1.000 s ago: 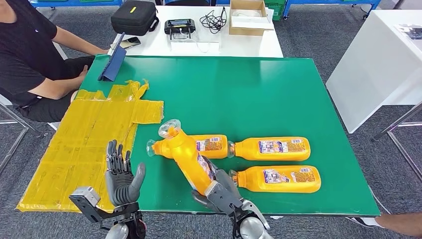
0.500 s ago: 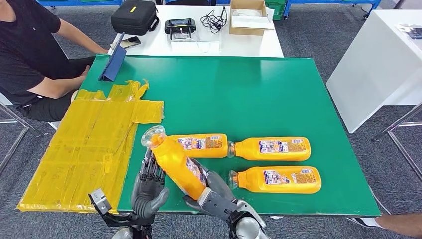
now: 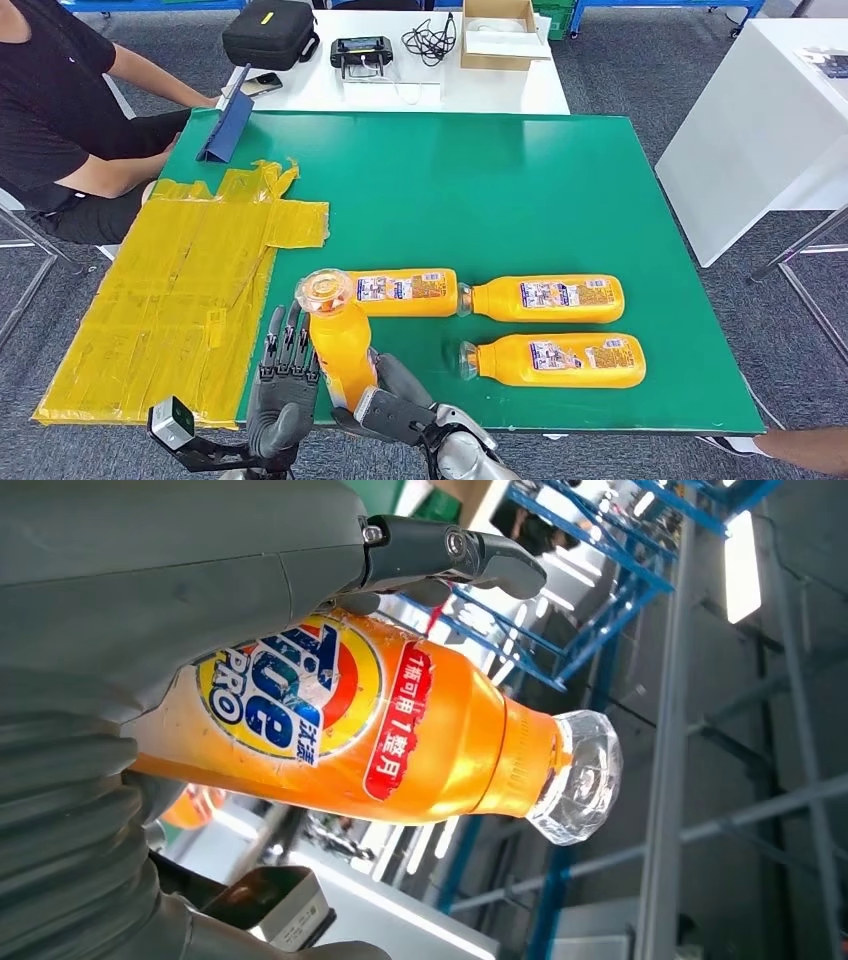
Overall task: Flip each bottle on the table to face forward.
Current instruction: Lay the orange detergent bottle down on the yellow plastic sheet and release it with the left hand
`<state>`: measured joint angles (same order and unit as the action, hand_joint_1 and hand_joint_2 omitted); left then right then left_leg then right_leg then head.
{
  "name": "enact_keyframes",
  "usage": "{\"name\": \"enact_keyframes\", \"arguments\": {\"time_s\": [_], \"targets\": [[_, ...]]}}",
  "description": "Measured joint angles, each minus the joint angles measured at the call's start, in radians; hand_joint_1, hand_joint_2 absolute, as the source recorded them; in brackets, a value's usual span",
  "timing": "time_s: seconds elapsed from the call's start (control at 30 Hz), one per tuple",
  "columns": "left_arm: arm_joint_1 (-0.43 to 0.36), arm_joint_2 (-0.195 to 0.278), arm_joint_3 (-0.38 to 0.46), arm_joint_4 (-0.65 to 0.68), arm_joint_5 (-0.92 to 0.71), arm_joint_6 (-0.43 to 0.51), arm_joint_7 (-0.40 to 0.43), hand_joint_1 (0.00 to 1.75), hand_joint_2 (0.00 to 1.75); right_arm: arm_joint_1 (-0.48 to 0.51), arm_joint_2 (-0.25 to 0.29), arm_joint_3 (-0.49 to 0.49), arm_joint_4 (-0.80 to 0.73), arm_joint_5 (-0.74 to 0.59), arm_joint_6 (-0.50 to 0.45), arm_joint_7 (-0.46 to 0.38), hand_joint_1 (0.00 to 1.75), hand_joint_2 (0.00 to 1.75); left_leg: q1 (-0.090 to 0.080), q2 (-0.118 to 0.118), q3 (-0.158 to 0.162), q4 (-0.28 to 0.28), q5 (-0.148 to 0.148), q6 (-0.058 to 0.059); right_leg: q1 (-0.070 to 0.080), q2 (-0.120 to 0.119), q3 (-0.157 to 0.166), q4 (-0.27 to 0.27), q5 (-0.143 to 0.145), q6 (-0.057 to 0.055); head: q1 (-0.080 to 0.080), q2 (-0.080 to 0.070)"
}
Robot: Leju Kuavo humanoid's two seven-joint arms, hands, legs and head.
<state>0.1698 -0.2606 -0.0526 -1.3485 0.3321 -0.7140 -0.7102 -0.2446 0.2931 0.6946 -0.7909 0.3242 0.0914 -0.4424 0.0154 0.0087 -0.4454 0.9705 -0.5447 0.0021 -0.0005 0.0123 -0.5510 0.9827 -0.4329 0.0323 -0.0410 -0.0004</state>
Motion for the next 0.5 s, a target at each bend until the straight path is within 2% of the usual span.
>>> {"name": "enact_keyframes", "arguments": {"time_s": [0.23,0.43,0.5], "targets": [[-0.014,0.0,0.016,-0.004,-0.1,0.228,0.05,0.0,1.75,-0.018,0.029,0.043,0.097,0.022,-0.004,0.008,1.75,1.75,0.0,0.001,0.0,0.0,0.0,0.0,0.0,0.001,0.0,0.0,0.0,0.0,0.0,0.0],[-0.016,0.0,0.017,-0.011,-0.13,0.275,0.053,0.0,1.75,-0.039,0.038,0.058,0.133,0.022,-0.007,0.009,1.75,1.75,0.0,0.001,0.002,0.0,0.0,0.0,0.0,0.001,0.002,0.0,0.0,0.0,0.0,0.0],[-0.016,0.0,0.015,-0.016,-0.17,0.327,0.046,0.0,1.75,-0.044,0.041,0.063,0.14,0.021,-0.007,0.013,1.75,1.75,0.0,0.001,0.004,0.0,0.0,0.0,0.0,0.001,0.002,0.0,0.0,0.0,0.0,0.0]]}}
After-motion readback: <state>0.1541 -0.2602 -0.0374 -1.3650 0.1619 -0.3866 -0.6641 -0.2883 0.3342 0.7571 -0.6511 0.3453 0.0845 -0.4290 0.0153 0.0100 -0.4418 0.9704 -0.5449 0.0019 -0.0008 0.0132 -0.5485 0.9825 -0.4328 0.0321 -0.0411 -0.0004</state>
